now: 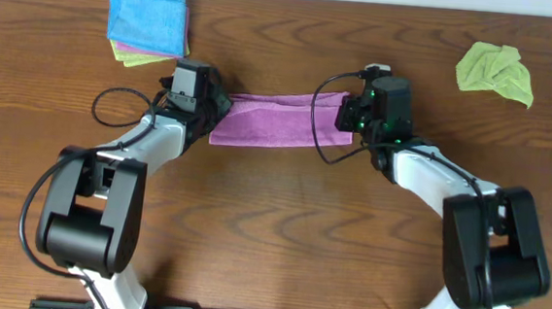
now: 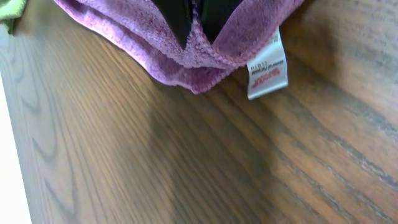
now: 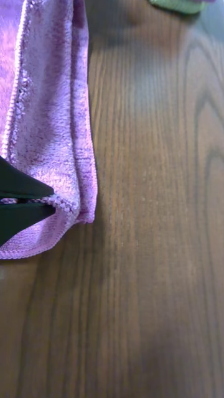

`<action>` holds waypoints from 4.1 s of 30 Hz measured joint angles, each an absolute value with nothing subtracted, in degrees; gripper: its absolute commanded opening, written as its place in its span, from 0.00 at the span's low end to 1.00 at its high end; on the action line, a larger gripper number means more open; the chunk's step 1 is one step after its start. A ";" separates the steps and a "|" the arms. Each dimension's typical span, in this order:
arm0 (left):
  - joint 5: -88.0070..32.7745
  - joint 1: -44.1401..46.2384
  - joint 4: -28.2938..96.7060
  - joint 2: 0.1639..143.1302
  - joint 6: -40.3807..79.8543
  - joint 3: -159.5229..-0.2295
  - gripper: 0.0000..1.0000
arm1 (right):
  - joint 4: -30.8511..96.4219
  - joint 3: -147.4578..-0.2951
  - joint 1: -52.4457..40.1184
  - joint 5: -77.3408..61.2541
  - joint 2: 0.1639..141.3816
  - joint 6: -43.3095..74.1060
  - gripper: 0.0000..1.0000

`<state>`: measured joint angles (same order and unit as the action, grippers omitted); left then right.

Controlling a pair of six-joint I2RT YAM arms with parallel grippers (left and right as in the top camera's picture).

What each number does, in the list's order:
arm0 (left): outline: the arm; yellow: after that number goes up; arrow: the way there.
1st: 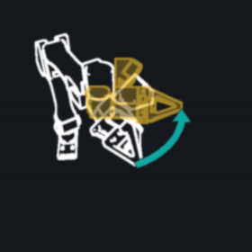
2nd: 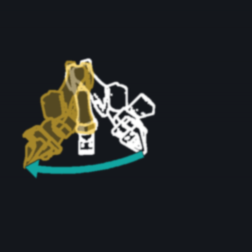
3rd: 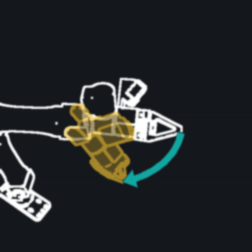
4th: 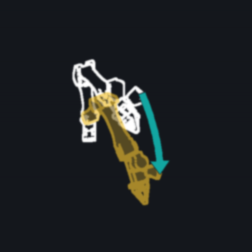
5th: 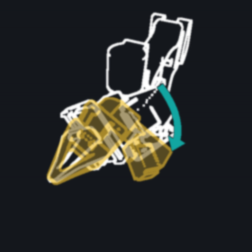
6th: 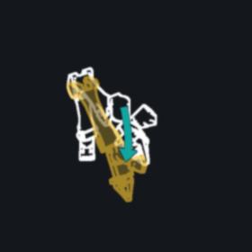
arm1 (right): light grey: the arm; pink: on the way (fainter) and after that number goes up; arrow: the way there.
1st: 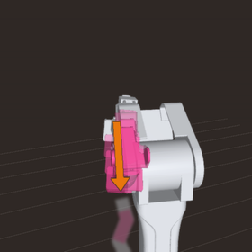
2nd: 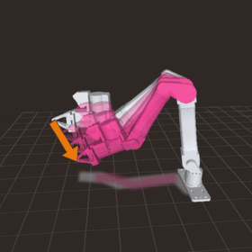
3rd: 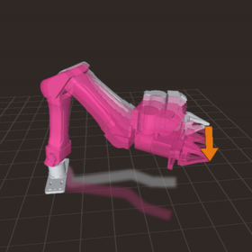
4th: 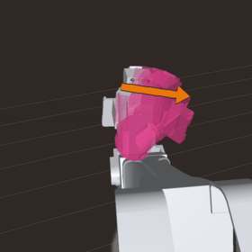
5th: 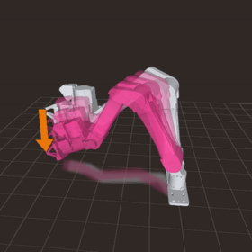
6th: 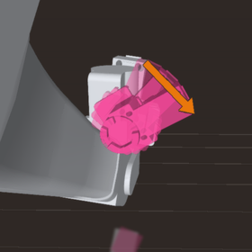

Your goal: Fold the cloth

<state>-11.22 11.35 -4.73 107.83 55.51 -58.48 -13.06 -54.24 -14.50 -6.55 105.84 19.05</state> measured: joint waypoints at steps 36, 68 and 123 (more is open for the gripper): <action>-7.27 11.11 -11.81 111.13 47.92 -58.48 0.81 | -16.14 -54.24 -14.50 -5.80 108.42 20.82 0.58; -9.85 11.73 0.80 105.23 45.58 -58.46 0.06 | 8.12 -54.26 -9.43 -19.75 97.45 50.54 0.99; -10.44 11.73 1.50 109.51 46.68 -58.46 0.06 | -25.61 -54.52 -11.90 -30.13 112.86 47.70 0.01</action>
